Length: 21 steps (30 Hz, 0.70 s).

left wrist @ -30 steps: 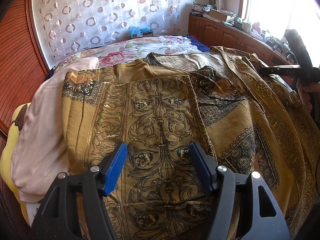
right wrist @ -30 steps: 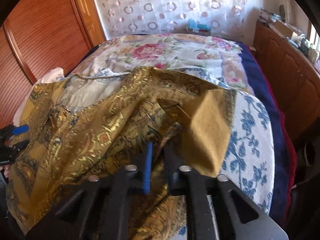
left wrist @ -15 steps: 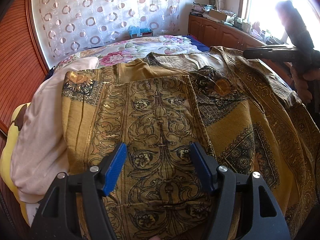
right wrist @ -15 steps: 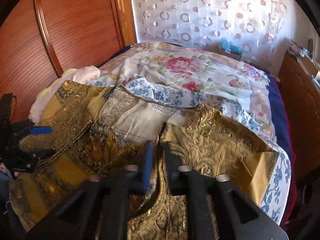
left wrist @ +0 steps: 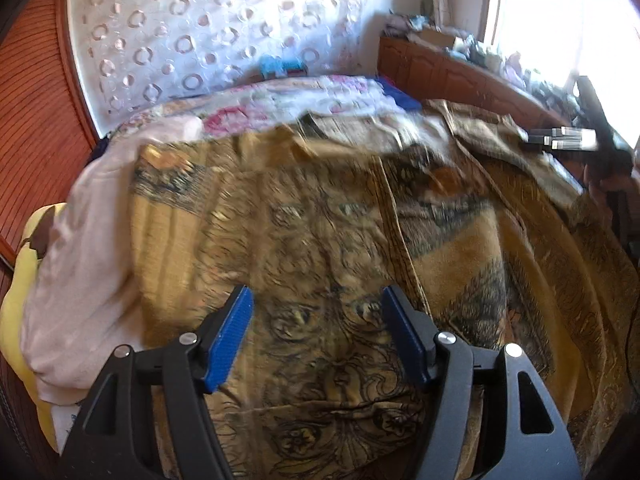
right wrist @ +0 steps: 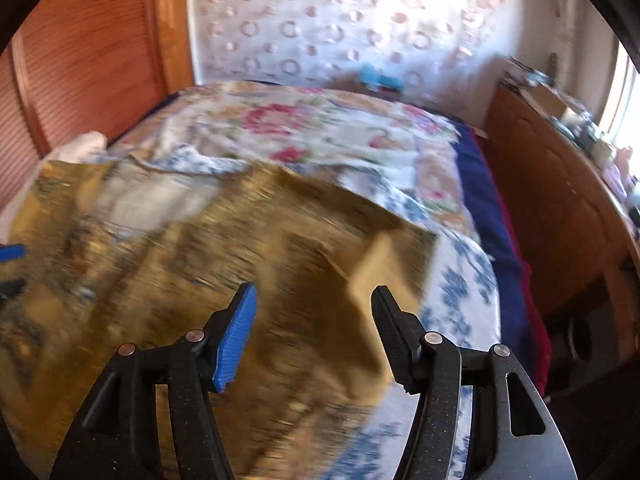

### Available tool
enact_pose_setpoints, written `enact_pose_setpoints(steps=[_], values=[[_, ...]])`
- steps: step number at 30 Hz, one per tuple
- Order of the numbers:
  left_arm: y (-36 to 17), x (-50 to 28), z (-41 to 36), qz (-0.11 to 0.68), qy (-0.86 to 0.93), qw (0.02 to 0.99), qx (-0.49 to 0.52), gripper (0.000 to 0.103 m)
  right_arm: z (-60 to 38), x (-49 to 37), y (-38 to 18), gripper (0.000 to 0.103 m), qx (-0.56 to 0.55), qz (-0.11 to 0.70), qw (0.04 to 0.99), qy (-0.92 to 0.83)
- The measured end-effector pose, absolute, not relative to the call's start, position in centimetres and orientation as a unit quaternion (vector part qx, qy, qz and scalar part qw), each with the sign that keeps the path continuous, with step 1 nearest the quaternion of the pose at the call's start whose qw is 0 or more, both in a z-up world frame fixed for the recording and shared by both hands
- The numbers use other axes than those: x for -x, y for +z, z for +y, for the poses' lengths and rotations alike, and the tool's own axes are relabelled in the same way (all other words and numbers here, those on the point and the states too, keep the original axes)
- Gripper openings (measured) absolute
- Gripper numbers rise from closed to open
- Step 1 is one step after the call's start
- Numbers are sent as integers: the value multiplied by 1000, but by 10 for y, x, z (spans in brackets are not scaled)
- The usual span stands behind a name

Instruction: Fold small clothes

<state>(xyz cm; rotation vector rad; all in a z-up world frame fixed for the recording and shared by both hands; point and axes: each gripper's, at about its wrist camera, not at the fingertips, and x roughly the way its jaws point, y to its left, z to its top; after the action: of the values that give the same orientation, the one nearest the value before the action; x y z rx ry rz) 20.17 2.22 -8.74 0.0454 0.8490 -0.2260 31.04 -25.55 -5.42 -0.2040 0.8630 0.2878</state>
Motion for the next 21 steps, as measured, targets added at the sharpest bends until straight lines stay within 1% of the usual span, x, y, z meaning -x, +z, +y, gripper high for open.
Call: enact_pose_setpoints(steps=[4, 10, 12, 14, 17, 19, 20, 21], values=[[-62, -197, 41, 371, -95, 924, 5, 67, -268, -314, -68, 61, 93, 427, 891, 126], [-39, -209, 66, 346, -67, 936, -7, 67, -272, -316, -73, 65, 84, 422, 894, 128], [-39, -218, 76, 344, -65, 937, -6, 67, -274, -318, -73, 70, 82, 424, 893, 130], [-44, -230, 85, 356, -55, 933, -1, 67, -273, -318, -74, 78, 82, 427, 891, 133], [-50, -246, 94, 367, -51, 929, 2, 65, -273, -319, -76, 81, 84, 429, 891, 126], [-54, -254, 98, 372, -45, 927, 0, 59, -275, -320, -76, 84, 77, 432, 890, 126], [-56, -258, 100, 374, -47, 926, 4, 59, -276, -321, -77, 86, 75, 433, 890, 125], [-57, -260, 104, 375, -53, 925, 13, 56, -277, -322, -77, 86, 73, 434, 889, 124]])
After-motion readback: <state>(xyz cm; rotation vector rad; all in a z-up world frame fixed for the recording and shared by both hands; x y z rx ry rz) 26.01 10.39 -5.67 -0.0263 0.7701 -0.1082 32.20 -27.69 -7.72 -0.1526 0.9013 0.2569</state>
